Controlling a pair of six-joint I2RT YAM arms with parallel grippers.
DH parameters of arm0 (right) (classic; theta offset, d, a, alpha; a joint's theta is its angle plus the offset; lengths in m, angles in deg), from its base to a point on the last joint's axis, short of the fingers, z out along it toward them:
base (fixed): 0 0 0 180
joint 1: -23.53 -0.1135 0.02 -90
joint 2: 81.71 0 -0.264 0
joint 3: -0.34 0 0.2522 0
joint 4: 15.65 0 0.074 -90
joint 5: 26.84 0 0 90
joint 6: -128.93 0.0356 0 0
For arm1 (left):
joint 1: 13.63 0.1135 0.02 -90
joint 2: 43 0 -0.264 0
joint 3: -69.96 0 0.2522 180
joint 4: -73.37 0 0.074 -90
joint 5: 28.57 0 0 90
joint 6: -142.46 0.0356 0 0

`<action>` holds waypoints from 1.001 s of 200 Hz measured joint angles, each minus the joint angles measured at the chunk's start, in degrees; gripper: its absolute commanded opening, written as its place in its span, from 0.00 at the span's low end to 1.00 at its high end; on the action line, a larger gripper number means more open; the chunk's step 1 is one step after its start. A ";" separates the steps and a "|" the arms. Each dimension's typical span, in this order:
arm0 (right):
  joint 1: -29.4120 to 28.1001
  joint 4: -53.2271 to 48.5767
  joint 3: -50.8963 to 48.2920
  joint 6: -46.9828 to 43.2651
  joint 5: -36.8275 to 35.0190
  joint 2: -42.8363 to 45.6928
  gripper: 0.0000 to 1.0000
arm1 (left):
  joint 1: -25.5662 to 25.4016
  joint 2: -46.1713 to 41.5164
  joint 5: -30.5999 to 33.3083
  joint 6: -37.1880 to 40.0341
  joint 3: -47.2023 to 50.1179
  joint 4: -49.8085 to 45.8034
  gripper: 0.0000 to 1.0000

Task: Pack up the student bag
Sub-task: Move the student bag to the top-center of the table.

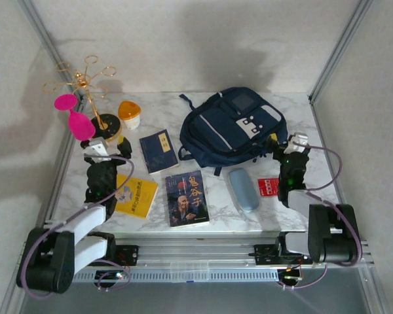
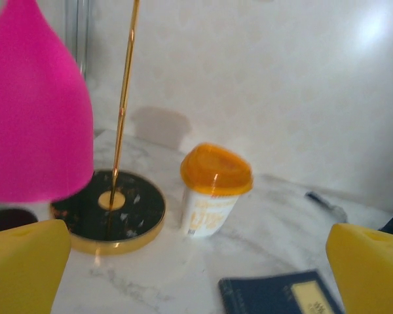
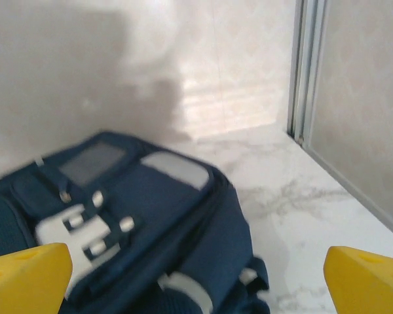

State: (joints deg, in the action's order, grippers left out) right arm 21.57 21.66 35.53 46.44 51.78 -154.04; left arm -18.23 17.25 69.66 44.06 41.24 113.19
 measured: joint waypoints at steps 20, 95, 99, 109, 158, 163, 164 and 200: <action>0.07 -8.44 3.91 9.35 -1.18 4.20 0.99 | 0.07 -4.57 -0.31 -6.10 -3.45 -5.95 0.99; 1.99 -41.27 11.74 32.11 10.69 7.10 0.99 | -0.48 -4.55 -2.14 -31.26 -17.64 -34.18 0.99; 1.99 -42.73 12.17 32.46 11.63 7.10 0.99 | -1.38 -4.02 -2.47 -32.24 -18.34 -35.21 0.99; 1.99 -45.48 12.98 33.09 13.97 7.08 0.99 | -4.57 -2.43 -3.96 -34.12 -19.98 -37.53 0.99; 2.14 -51.58 15.50 35.36 23.23 3.08 0.99 | -23.23 9.77 -8.26 -42.18 -24.98 -41.42 0.99; 2.27 -51.78 15.56 35.45 23.69 2.34 0.99 | -24.65 11.19 -8.48 -42.60 -25.57 -41.33 0.99; 2.27 -51.82 15.58 35.47 23.76 2.23 0.99 | -25.20 11.72 -8.48 -42.77 -25.79 -41.33 0.99; 3.21 -50.99 17.62 37.27 26.64 -4.33 0.99 | -33.88 23.41 -8.72 -45.11 -31.50 -38.84 0.99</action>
State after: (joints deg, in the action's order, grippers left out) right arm 24.79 -29.33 53.15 83.71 78.43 -158.37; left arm -52.11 40.66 60.94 -1.05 9.74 74.35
